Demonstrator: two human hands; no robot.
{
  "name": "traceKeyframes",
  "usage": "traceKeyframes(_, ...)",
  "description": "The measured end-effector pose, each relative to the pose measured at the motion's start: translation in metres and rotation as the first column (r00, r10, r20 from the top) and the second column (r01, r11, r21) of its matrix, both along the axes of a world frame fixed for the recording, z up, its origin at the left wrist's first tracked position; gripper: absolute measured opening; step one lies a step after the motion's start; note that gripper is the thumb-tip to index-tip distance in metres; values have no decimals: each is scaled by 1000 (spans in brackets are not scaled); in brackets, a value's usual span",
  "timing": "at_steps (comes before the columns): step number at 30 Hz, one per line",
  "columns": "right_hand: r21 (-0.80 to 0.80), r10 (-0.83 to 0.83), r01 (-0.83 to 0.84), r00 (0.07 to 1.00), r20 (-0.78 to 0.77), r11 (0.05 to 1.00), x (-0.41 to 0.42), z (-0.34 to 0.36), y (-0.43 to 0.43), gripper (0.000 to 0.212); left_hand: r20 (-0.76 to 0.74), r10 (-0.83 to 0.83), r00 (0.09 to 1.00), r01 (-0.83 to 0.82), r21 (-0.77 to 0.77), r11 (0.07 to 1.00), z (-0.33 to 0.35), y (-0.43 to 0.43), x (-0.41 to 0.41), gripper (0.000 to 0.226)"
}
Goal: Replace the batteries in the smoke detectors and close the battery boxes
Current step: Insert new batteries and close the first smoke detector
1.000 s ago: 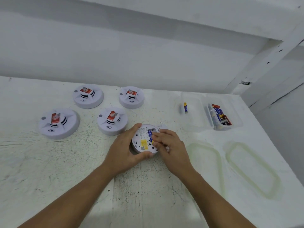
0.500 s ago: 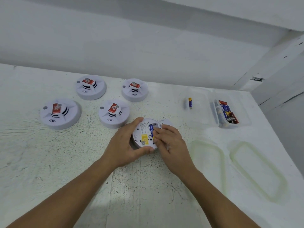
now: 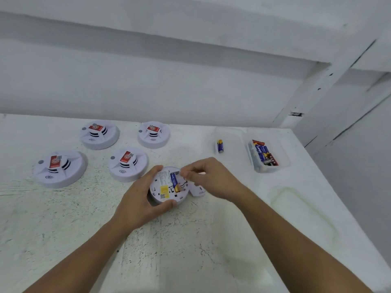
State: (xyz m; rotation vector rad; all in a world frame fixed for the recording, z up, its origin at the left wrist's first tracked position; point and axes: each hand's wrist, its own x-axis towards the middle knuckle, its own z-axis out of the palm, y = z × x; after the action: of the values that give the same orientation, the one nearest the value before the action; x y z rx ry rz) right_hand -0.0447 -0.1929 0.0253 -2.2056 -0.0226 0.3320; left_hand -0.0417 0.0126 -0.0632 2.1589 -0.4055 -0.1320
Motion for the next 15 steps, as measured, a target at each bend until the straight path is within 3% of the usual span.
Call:
traceKeyframes(3,180,-180,165,981,69,970,17,30,-37,15,5,-3,1000,3,22,1000,1,0,-1,97)
traceKeyframes(5,233,-387,348,910,150,908,31,44,-72,16,8,-6,1000,6,31,1000,2,-1,-2,99)
traceKeyframes(7,77,-525,524,812,255,848,44,49,-110,17,13,-7,1000,7,41,999,3,-2,-2,98)
traceKeyframes(9,-222,-546,607,789,282,763,54,47,-143,18,17,0,1000,-1,47,999,3,-2,-2,97)
traceKeyframes(12,-701,-462,356,886,42,619,58,38,-164,24,32,6,999,-8,53,999,5,-3,-3,93)
traceKeyframes(15,-771,-476,305,880,3,559,57,25,-167,30,42,13,999,-15,48,999,6,-4,-4,91)
